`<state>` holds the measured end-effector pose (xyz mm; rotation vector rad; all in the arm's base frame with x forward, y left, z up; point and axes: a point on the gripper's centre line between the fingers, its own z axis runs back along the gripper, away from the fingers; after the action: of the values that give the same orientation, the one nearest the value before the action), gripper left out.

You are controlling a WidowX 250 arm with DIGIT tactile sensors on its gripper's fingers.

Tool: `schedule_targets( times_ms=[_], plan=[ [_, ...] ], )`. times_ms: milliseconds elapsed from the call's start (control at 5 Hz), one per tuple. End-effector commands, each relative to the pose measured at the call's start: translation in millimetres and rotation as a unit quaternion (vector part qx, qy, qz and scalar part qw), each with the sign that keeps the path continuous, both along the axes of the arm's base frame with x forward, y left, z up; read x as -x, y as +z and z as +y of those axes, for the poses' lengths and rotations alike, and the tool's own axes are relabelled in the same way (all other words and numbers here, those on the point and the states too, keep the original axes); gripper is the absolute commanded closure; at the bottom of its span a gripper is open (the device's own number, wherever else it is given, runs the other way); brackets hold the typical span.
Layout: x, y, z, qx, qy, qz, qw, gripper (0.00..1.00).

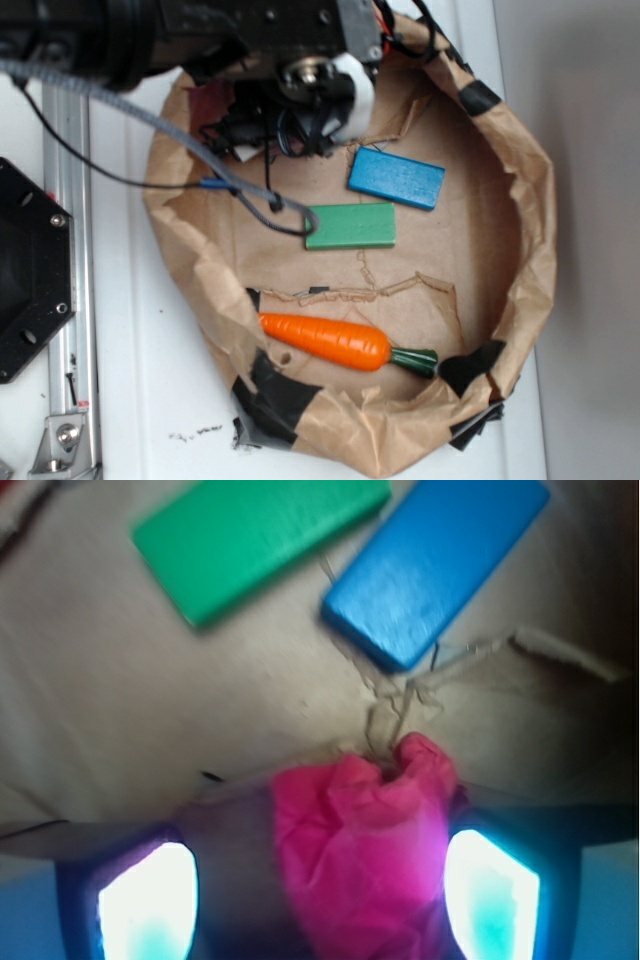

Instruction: Grab the red paper.

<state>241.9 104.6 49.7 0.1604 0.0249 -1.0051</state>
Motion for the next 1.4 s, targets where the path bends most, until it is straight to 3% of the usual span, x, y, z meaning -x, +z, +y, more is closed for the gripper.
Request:
schedule_targets(
  times_ms=[0, 400, 600, 800, 1200],
  plan=[
    [0, -2, 35, -0.026, 0.015, -0.011, 0.999, 0.0],
    [-18, -21, 16, -0.001, 0.004, -0.039, 0.999, 0.0],
    [-14, -27, 26, -0.017, 0.027, -0.025, 0.999, 1.0],
    [-10, -4, 22, 0.013, 0.087, -0.039, 0.995, 1.0],
    [-23, 82, -48, 0.081, 0.177, -0.097, 0.976, 1.0]
  ],
)
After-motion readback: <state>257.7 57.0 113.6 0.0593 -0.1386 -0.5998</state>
